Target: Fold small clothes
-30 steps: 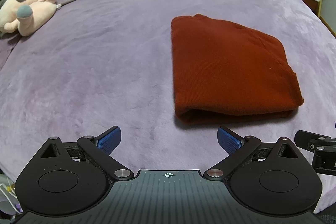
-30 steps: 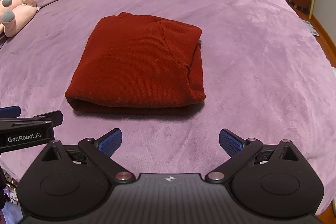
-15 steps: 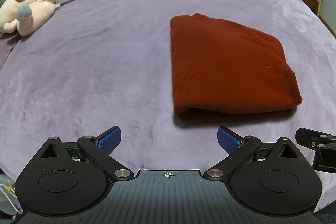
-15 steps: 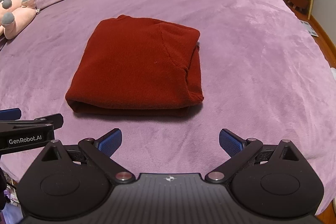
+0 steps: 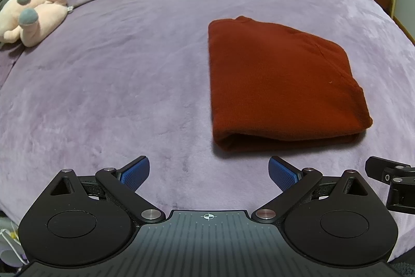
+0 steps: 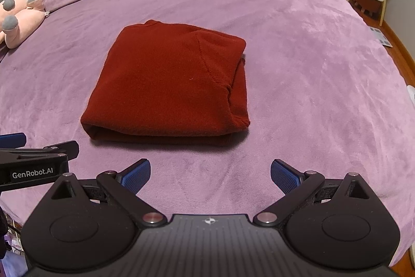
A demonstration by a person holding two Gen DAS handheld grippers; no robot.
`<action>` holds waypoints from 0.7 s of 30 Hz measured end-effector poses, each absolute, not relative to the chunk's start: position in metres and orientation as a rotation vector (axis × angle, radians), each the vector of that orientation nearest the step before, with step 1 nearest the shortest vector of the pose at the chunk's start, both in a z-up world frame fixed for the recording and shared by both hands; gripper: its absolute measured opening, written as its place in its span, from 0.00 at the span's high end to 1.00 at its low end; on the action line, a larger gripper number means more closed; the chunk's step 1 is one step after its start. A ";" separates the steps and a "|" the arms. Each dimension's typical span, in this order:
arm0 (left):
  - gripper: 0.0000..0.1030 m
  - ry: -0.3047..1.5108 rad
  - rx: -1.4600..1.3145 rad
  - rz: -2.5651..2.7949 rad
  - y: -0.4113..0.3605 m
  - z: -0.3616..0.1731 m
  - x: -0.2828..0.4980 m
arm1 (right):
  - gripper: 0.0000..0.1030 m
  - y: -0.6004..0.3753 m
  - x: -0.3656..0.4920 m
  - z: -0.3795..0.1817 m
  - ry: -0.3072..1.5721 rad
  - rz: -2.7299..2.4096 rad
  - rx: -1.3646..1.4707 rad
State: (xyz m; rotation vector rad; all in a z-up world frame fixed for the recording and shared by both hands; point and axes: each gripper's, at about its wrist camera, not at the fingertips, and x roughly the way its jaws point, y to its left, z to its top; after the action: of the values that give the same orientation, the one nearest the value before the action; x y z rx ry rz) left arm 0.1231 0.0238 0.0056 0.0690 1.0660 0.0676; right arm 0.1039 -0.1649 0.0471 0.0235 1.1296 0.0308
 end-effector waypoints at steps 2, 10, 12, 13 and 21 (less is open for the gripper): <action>0.02 1.067 0.071 0.068 0.023 0.005 0.123 | 0.04 -0.165 0.104 0.047 1.131 0.030 0.024; 0.02 1.076 0.073 0.066 0.022 0.005 0.125 | 0.04 -0.165 0.104 0.047 1.131 0.032 0.026; 0.02 1.077 0.073 0.064 0.022 0.004 0.126 | 0.04 -0.165 0.104 0.047 1.131 0.032 0.027; 0.02 1.079 0.074 0.064 0.022 0.004 0.126 | 0.04 -0.165 0.104 0.047 1.131 0.032 0.028; 0.02 1.081 0.082 0.063 0.020 0.002 0.127 | 0.04 -0.167 0.105 0.047 1.133 0.030 0.032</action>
State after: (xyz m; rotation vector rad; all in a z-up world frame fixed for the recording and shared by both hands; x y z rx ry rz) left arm 0.1273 0.0203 0.0019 0.0819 1.0814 0.0627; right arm 0.1053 -0.1674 0.0468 0.0317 1.1331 0.0299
